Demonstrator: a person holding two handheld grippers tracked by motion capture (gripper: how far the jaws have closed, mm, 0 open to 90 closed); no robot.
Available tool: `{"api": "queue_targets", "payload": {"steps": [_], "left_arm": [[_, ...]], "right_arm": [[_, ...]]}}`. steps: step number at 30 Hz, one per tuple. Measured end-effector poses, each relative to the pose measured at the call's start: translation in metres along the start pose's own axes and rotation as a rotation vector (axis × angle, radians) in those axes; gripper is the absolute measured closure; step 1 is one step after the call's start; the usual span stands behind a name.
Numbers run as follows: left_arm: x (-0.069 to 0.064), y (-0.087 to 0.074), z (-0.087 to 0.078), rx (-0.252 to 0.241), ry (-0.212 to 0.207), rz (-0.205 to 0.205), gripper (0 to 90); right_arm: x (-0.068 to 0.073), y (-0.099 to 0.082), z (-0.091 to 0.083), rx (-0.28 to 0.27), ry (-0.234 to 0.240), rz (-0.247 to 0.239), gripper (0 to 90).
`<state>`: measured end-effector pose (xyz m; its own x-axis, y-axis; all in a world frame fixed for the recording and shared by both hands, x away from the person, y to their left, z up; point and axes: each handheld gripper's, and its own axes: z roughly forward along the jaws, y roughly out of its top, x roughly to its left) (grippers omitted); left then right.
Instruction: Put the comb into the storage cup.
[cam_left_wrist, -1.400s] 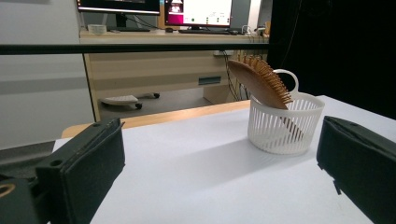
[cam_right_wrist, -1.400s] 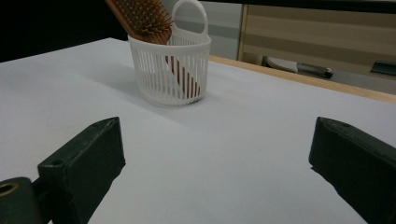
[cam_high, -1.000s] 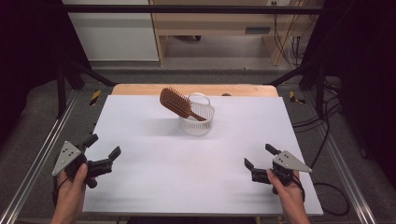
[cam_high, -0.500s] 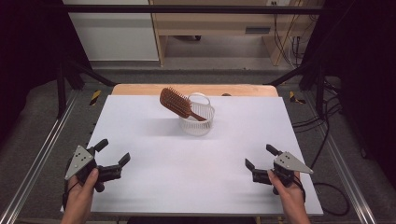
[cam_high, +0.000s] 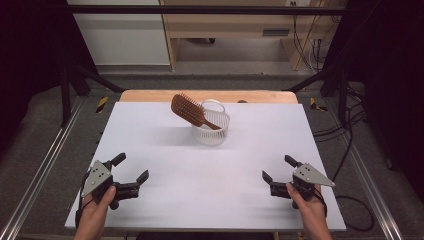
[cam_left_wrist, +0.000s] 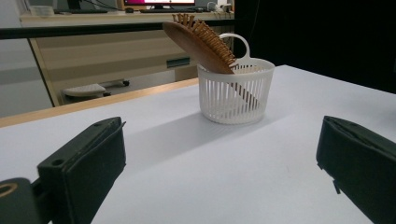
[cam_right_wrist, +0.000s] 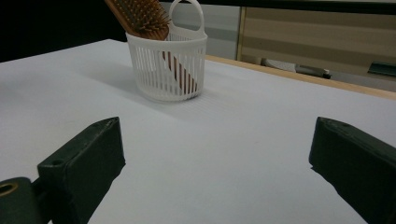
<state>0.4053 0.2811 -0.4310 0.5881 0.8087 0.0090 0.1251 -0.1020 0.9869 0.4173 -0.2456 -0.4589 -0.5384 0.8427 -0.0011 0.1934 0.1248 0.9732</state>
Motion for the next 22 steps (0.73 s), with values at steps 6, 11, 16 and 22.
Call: {"api": "queue_targets", "payload": {"steps": [6,11,16,22], "left_arm": [[-0.004,-0.005,0.001,-0.003,-0.009,-0.011,1.6],[-0.004,-0.012,0.0,0.0,-0.009,-0.037,1.8],[-0.003,-0.02,-0.002,0.02,-0.003,-0.03,1.7],[0.003,-0.02,-0.009,-0.013,0.027,-0.062,1.9]], "right_arm": [[0.0,-0.001,0.0,-0.002,0.004,-0.01,3.6],[-0.001,-0.002,0.0,-0.001,0.005,-0.01,3.6],[-0.001,-0.003,0.0,-0.003,0.009,-0.016,3.7],[-0.002,-0.004,0.0,-0.006,0.01,-0.018,3.7]]}}
